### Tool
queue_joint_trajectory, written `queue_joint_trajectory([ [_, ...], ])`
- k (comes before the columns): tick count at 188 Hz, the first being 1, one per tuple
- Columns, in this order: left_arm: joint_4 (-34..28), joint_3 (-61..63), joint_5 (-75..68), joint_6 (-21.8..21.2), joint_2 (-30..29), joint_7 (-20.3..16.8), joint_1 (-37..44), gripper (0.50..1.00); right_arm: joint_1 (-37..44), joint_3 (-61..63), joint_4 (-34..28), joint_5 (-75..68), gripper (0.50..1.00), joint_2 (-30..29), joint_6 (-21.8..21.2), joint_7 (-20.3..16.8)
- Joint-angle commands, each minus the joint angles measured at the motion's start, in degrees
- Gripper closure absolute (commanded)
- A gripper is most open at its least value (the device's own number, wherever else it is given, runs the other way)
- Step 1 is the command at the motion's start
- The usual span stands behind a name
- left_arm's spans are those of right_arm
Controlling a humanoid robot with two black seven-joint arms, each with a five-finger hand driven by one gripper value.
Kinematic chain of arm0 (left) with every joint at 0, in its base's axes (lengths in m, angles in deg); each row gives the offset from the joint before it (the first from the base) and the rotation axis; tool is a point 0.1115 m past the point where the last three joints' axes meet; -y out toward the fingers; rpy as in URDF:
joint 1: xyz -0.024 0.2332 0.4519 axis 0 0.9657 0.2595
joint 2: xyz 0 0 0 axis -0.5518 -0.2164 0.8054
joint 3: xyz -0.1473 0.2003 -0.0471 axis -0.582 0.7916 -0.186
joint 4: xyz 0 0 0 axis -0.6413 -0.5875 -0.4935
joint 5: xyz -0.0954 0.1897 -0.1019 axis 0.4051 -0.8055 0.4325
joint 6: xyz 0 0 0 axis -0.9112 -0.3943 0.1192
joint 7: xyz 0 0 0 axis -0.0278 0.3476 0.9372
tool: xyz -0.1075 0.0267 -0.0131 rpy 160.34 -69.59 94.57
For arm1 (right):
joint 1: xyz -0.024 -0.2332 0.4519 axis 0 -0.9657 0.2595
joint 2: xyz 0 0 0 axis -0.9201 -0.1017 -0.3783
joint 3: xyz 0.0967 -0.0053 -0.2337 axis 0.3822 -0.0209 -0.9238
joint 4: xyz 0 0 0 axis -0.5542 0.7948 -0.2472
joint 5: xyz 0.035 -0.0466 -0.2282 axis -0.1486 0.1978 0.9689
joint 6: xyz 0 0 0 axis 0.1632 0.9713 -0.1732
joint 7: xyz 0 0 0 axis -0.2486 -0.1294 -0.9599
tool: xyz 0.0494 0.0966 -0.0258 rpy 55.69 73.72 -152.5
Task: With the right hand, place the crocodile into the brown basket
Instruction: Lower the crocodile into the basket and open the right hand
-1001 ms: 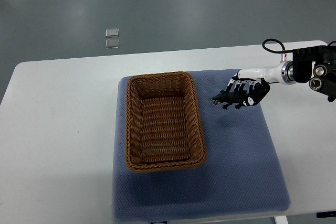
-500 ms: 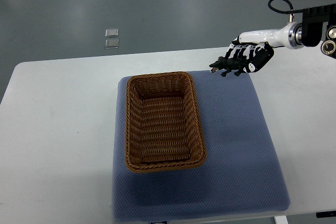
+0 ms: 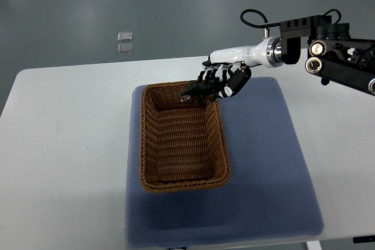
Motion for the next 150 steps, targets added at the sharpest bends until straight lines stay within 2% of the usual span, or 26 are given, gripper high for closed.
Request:
queue_joint_trajectory([
  [1,0.1,0.0,-0.1,0.0,0.0,0.1,0.0,0.5,-1.2,-0.1,0.7,0.1,1.0,-2.3,0.2,0.0],
  [55,0.1,0.0,0.0,0.0,0.0,0.2,0.0,0.5,-4.2,-0.1,2.0,0.3,1.0,-6.5,1.6,0.4],
  [122,0.1,0.0,-0.1,0.1,0.0,0.3,0.0,0.5,-7.3,-0.1,2.8,0.3,1.0,-6.8,5.2,0.5],
  [150,0.1,0.0,-0.1,0.1,0.0,0.3,0.0,0.5,-8.7,0.0,3.0,0.3,0.971,-7.6,7.0,1.2],
])
